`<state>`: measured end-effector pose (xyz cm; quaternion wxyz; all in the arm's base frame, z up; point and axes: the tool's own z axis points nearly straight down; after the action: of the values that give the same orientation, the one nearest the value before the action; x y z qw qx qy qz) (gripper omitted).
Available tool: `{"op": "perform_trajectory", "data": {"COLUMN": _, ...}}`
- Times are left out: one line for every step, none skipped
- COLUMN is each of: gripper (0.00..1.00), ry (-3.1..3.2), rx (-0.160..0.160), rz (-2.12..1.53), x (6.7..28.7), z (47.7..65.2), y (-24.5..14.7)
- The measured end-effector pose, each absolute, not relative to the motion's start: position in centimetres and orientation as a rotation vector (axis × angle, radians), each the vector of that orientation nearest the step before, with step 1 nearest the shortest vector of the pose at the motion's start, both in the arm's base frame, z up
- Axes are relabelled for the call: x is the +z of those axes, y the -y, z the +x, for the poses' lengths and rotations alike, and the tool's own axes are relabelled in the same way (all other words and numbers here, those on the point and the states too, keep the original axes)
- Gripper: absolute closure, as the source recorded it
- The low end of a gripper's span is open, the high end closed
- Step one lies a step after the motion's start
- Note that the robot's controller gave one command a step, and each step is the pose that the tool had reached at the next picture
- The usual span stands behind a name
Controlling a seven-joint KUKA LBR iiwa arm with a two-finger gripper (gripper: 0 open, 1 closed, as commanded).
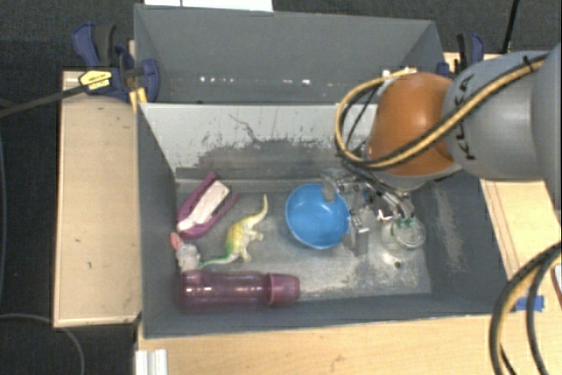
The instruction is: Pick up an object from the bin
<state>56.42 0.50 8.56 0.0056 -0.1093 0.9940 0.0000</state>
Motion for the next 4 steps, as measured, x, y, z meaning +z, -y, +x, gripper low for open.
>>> {"op": "perform_trajectory", "data": {"gripper": 0.00, "ry": -3.124, "rx": -0.005, "rz": -0.252, "x": 7.5, "z": 54.6, "y": -5.0}}
{"op": "perform_trajectory", "data": {"gripper": 0.00, "ry": -3.119, "rx": 0.005, "rz": -0.263, "x": 7.2, "z": 54.3, "y": -9.3}}
{"op": "perform_trajectory", "data": {"gripper": 0.00, "ry": -3.126, "rx": 0.000, "rz": -0.137, "x": 7.7, "z": 55.5, "y": -8.2}}
{"op": "perform_trajectory", "data": {"gripper": 0.00, "ry": -3.127, "rx": 0.002, "rz": -0.046, "x": 8.4, "z": 56.4, "y": -6.8}}
